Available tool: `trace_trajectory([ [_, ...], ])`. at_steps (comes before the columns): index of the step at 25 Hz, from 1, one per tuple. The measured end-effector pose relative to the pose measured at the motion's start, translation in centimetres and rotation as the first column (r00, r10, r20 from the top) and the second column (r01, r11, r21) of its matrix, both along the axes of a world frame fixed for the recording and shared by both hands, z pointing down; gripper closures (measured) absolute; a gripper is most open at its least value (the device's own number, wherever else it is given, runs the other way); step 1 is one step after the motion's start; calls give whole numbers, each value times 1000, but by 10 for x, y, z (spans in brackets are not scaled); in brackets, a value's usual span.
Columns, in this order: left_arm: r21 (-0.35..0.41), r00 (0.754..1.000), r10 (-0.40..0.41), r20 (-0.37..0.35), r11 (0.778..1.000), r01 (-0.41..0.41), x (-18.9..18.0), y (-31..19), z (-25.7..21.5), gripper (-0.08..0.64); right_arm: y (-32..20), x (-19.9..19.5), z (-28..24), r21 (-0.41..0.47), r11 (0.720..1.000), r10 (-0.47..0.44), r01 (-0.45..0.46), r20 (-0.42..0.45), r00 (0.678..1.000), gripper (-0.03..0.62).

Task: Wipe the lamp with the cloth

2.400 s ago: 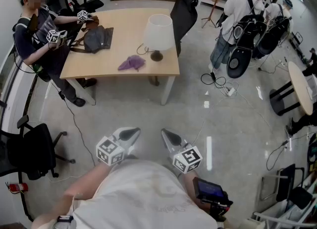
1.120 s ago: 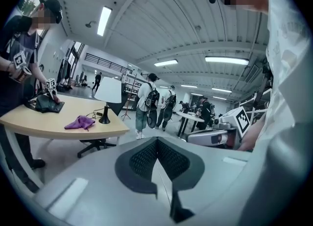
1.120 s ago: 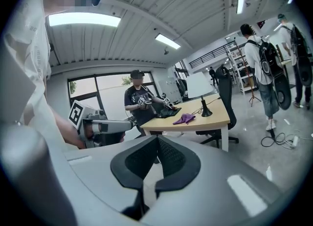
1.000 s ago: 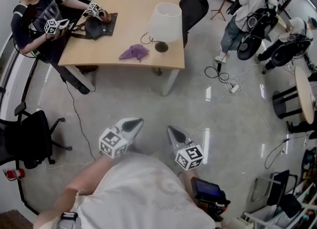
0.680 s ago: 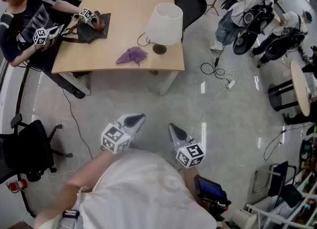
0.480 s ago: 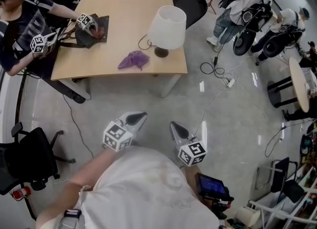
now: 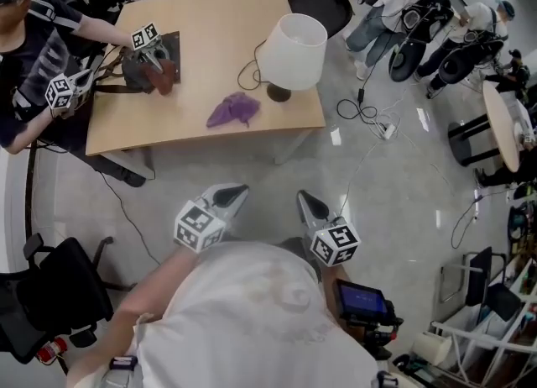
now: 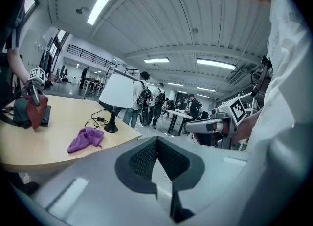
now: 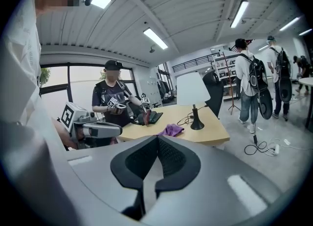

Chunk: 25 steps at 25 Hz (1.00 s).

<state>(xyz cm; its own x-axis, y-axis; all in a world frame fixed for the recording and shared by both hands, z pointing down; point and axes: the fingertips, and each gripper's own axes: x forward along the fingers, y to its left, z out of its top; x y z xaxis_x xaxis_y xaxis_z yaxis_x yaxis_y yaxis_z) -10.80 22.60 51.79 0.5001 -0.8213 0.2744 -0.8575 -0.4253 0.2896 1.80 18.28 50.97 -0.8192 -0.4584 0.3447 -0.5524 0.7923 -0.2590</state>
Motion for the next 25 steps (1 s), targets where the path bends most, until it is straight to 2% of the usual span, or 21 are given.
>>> trace_trajectory([
  [5, -11, 999, -41, -14, 999, 41, -33, -9, 1, 558, -7, -18, -5, 3, 1000, -2, 2, -14, 1000, 578],
  [11, 0, 999, -35, -39, 999, 35, -34, -24, -4, 558, -17, -20, 7, -39, 999, -10, 9, -35, 999, 578],
  [15, -9, 997, -66, -31, 998, 66, -47, -31, -1, 558, -30, -38, 21, -64, 996, -59, 57, -33, 998, 578],
  [19, -36, 993, -118, 10, 992, 118, -66, -40, 4, 558, -53, -66, 22, -68, 990, -124, 123, -11, 992, 578],
  [25, -31, 984, -173, 33, 984, 174, -79, -77, -2, 558, -96, -88, 20, -51, 982, -179, 180, 17, 984, 578],
])
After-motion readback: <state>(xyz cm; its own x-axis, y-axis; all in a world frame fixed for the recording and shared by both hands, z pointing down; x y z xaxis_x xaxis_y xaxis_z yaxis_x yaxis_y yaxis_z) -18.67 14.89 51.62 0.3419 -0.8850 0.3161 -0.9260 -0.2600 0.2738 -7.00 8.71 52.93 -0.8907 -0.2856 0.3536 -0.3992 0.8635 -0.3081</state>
